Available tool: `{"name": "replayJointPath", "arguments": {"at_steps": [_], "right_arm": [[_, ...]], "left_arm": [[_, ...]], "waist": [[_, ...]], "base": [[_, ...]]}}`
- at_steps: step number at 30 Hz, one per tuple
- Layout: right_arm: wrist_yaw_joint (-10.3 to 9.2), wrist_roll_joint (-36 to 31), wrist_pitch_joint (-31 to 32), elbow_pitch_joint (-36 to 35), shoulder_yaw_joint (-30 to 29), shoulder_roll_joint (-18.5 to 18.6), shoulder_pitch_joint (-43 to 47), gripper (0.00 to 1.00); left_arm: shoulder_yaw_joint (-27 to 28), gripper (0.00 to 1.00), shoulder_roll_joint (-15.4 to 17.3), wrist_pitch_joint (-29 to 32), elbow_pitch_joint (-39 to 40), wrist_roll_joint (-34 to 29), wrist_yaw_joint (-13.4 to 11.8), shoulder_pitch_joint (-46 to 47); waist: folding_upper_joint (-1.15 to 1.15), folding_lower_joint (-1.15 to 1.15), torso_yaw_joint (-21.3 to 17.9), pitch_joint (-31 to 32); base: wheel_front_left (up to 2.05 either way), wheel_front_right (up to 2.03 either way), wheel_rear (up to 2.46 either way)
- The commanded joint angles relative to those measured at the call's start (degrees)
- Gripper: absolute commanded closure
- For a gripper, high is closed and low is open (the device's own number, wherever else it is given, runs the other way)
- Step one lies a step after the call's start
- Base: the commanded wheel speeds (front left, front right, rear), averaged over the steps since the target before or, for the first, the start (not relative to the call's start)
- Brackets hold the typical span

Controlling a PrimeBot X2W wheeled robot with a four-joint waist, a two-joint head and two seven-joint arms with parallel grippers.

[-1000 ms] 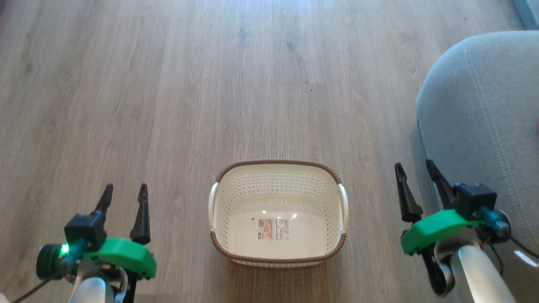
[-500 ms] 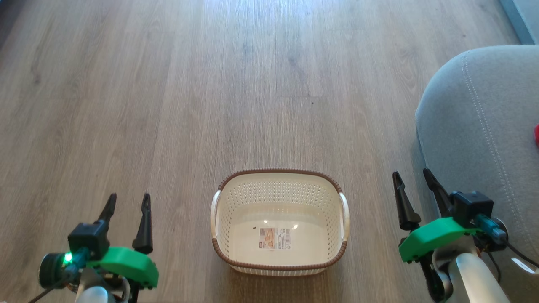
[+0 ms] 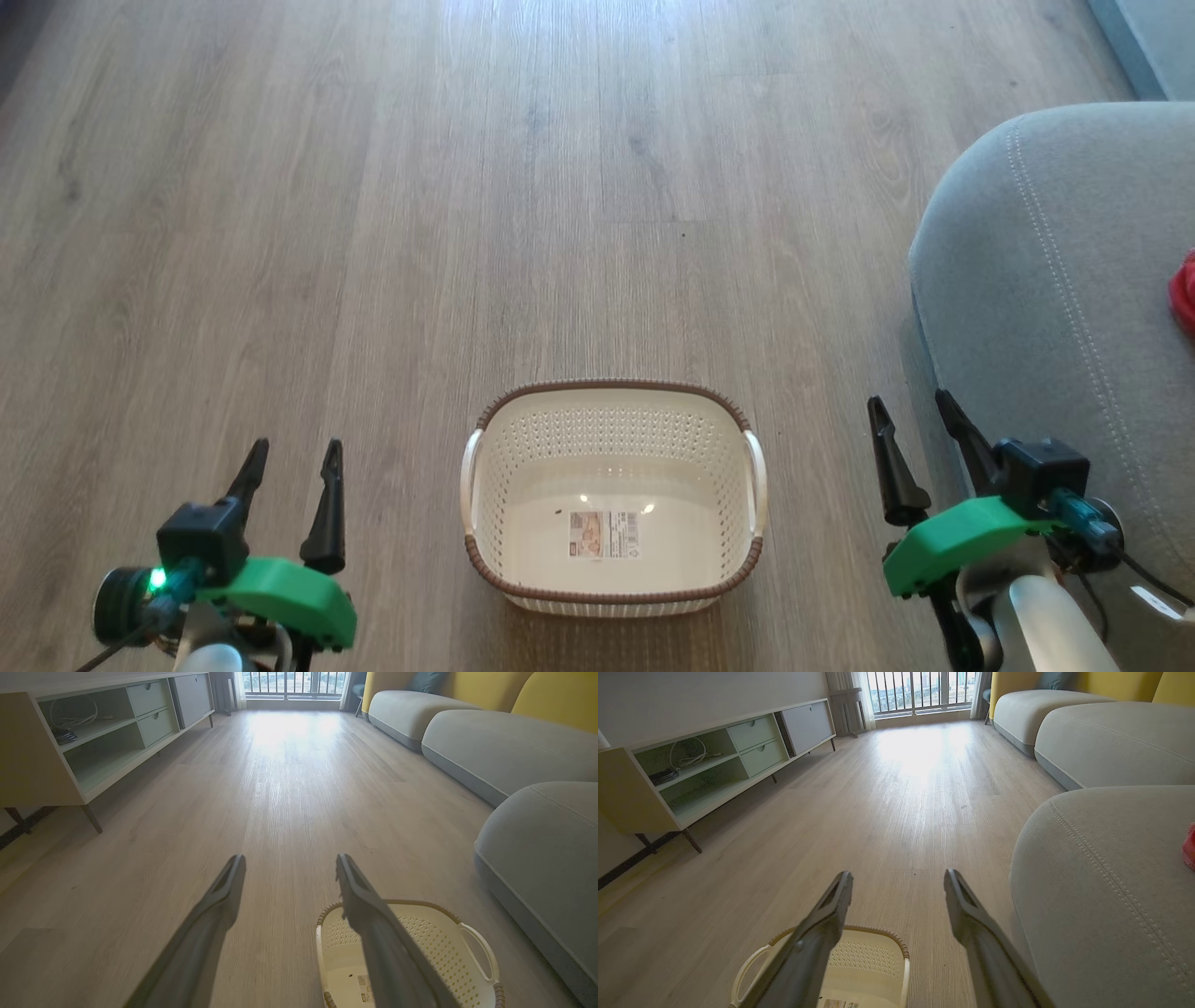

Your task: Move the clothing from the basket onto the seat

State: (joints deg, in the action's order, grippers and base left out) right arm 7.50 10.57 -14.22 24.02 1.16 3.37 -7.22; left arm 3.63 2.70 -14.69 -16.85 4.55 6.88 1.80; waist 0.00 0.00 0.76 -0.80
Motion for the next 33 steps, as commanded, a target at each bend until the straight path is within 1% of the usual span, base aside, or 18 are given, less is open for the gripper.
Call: {"name": "replayJointPath", "arguments": {"at_steps": [1,2,3,6,33], "right_arm": [[-0.01,0.28,-0.77,-2.08,1.35,-0.42,-0.91,0.0],[-0.01,0.28,-0.77,-2.08,1.35,-0.42,-0.91,0.0],[0.01,0.01,0.01,0.12,0.0,-0.03,0.01,1.0],[0.01,0.05,0.12,2.64,0.0,-0.03,0.97,1.0],[0.01,17.64,4.59,-0.09,-1.68,-0.13,0.99,1.0]], "left_arm": [[1.48,0.0,0.21,-0.31,1.97,1.0,0.18,1.3],[1.48,0.0,0.21,-0.31,1.97,1.0,0.18,1.3],[-0.03,1.0,-0.03,0.0,-0.16,1.07,0.0,0.0],[-0.01,1.0,-0.16,0.09,-2.83,1.12,-0.01,-0.95],[0.64,1.0,-0.09,4.68,-1.65,19.78,0.12,0.22]], "waist": [[0.0,0.0,-0.05,0.05],[0.0,0.0,-0.05,0.05],[0.0,0.0,-0.06,0.05],[0.0,0.0,-0.08,0.06],[0.0,0.0,-0.23,0.18]], "base": [[0.0,0.0,0.0],[0.0,0.0,0.0],[0.0,0.0,0.0],[0.0,0.0,0.0],[0.0,0.0,0.0]]}}
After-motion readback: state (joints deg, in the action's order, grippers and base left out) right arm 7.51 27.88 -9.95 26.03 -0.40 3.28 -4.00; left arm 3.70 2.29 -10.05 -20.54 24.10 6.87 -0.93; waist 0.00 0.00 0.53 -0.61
